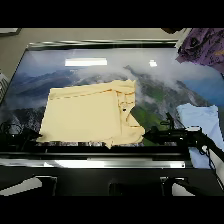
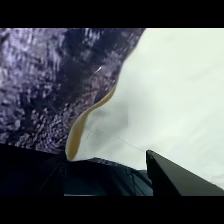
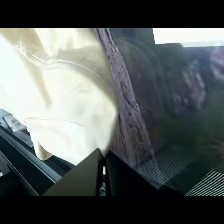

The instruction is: Fold the clothes and pants, and hang the long-sleeved shirts on hangers.

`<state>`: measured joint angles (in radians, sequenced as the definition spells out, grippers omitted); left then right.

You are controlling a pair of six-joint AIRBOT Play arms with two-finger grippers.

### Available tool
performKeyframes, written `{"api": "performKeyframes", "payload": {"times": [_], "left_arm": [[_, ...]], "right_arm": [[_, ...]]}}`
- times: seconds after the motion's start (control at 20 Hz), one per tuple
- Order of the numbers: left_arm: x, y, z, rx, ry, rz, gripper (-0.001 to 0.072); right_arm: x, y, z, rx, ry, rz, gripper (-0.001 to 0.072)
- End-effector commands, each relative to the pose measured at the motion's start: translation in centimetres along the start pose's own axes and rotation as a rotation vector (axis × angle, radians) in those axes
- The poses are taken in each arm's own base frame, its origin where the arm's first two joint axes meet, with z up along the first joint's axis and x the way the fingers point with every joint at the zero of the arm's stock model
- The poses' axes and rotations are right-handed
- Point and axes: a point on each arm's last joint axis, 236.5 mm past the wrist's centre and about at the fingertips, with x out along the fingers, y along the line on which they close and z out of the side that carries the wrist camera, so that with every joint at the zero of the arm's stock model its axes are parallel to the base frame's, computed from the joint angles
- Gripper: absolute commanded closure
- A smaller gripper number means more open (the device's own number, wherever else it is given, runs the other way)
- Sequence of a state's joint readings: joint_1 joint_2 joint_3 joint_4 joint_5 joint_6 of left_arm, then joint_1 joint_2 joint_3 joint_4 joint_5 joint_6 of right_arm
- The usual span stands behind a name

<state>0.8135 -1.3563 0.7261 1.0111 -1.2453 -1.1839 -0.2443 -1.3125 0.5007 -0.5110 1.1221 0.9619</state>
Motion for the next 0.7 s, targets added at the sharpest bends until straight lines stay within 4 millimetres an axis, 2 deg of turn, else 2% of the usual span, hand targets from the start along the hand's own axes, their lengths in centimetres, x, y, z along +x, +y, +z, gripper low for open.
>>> {"api": "performKeyframes", "payload": {"times": [0.0,0.05,0.1,0.2,0.25,0.3,0.4,0.5,0.6,0.65], "left_arm": [[0.6,0.5,0.6,0.016,-0.014,0.024,0.0189],[0.7,0.6,0.6,0.014,-0.009,0.023,0.0232],[0.8,0.7,0.5,0.025,-0.002,0.022,0.031],[1.0,0.7,0.4,0.029,0.004,0.019,0.0499],[1.0,0.6,0.2,0.035,0.011,0.017,0.0615],[1.0,0.5,0.0,0.053,0.022,0.011,0.069],[0.6,-0.1,0.0,0.077,0.034,0.005,0.0692],[-0.3,-1.7,1.2,0.129,0.02,0.014,0.0693],[-1.5,-4.7,3.5,0.204,-0.038,0.039,0.0694],[-2.3,-6.8,4.9,0.253,-0.08,0.05,0.0694]], "right_arm": [[-0.1,0.1,0.0,-0.001,-0.001,0.002,0.0687],[-0.1,0.1,0.0,-0.001,-0.001,0.003,0.0687],[-0.1,0.1,0.0,0.0,-0.001,0.003,0.0687],[-0.1,0.2,0.0,0.0,0.001,0.004,0.0687],[-0.1,0.2,-0.1,-0.001,0.003,0.005,0.0687],[-0.1,0.2,-0.1,0.0,0.005,0.006,0.0687],[-0.1,0.6,-0.4,-0.013,0.017,0.018,0.0688],[-0.6,1.5,-0.1,-0.052,0.032,0.031,0.0689],[-0.9,3.2,1.6,-0.124,0.012,0.013,0.0689],[-0.8,4.6,2.4,-0.192,0.019,-0.018,0.0689]]}}
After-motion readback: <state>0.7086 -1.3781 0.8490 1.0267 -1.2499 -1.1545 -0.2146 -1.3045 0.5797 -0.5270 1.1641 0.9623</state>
